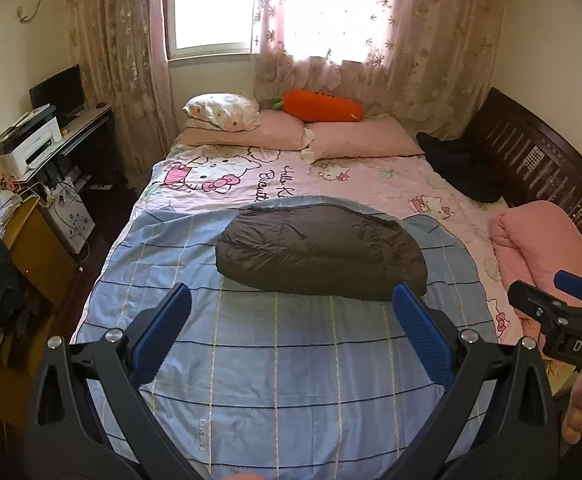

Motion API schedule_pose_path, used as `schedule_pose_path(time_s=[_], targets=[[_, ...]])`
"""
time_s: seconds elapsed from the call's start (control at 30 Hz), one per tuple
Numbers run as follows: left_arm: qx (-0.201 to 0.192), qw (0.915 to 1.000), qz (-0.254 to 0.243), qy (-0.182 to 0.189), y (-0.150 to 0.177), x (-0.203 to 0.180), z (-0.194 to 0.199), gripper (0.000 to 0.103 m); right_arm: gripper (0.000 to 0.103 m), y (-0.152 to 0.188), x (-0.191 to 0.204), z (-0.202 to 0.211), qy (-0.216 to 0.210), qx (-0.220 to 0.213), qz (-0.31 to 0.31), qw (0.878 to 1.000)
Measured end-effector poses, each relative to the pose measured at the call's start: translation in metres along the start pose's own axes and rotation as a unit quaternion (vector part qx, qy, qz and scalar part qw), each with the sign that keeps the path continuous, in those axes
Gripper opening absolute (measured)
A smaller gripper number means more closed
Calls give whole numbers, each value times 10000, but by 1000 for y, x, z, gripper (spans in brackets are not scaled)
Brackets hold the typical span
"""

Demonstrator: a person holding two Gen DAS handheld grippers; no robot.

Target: Fold large clothes

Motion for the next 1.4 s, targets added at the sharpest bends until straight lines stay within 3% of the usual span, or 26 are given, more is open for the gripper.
schedule_pose_path(time_s=[1.4], targets=[[81, 9992, 103, 377, -6, -2, -20, 101, 102, 0, -15, -8, 136, -68, -337, 9993]])
Point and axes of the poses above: each gripper's, at about its wrist camera, not at the fingertips, and z roughly against the way its jaws point, x to its left, y to its underside, the point moved 2 cm from there along -z, roughly the way its jaws point, and after that the axes turned 13 degrees about -z, right-handed, at the moved point
